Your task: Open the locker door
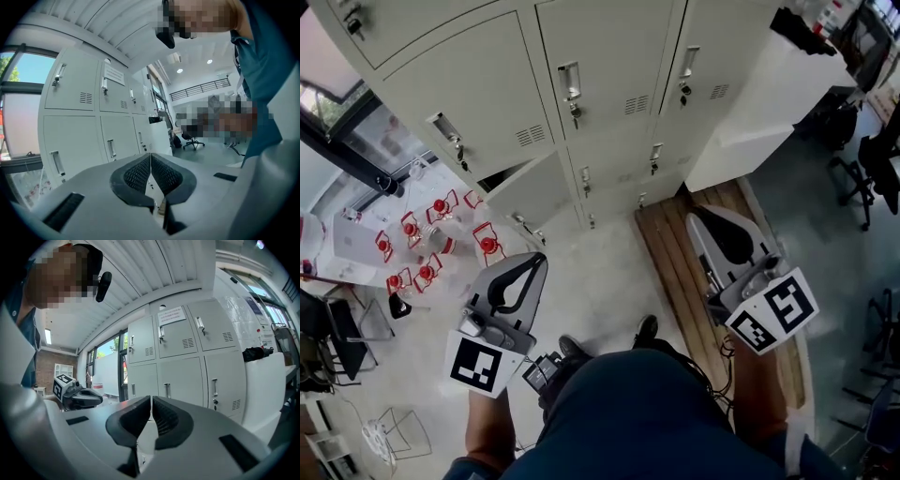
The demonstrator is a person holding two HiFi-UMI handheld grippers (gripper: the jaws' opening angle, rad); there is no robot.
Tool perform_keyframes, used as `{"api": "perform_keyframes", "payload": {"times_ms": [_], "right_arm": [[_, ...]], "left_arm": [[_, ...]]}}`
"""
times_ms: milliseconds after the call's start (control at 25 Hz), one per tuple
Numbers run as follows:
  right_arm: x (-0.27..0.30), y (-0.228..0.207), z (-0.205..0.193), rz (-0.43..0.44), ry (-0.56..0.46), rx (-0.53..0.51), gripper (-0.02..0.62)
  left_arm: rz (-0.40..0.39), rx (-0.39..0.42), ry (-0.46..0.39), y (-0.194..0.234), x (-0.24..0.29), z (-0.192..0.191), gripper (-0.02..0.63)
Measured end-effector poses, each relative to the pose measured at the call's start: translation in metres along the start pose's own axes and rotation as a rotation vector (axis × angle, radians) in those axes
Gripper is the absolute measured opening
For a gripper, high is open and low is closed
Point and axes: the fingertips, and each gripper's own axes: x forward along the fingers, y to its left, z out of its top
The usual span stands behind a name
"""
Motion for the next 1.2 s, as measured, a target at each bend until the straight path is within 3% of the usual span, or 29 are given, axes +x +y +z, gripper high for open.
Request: {"api": "perform_keyframes", "payload": {"times_ms": [520, 760, 960, 1200], "right_arm": [[-0.048, -0.072, 0.003, -0.006, -0.01, 0.018, 0.039], [-0.082, -0.096, 0.005, -0.006, -0.034, 0.018, 0.04], [-0.111, -0.108, -0.003, -0.032, -0.032, 0.034, 0.039], [-0.117, -0.125, -0.009, -0.114, -0.013, 0.036, 0.04]], "left_arm": [[-0.007, 0.027, 0.017, -0.047, 0.065, 0.024, 0.018], [-0.028, 0.064, 0.013, -0.088, 0.088, 0.041, 0.018], [-0.085, 0.104, 0.004, -0.122, 0.102, 0.051, 0.018], [-0.17, 0.109, 0.027, -0.119, 0.124, 0.037, 0.018]]}}
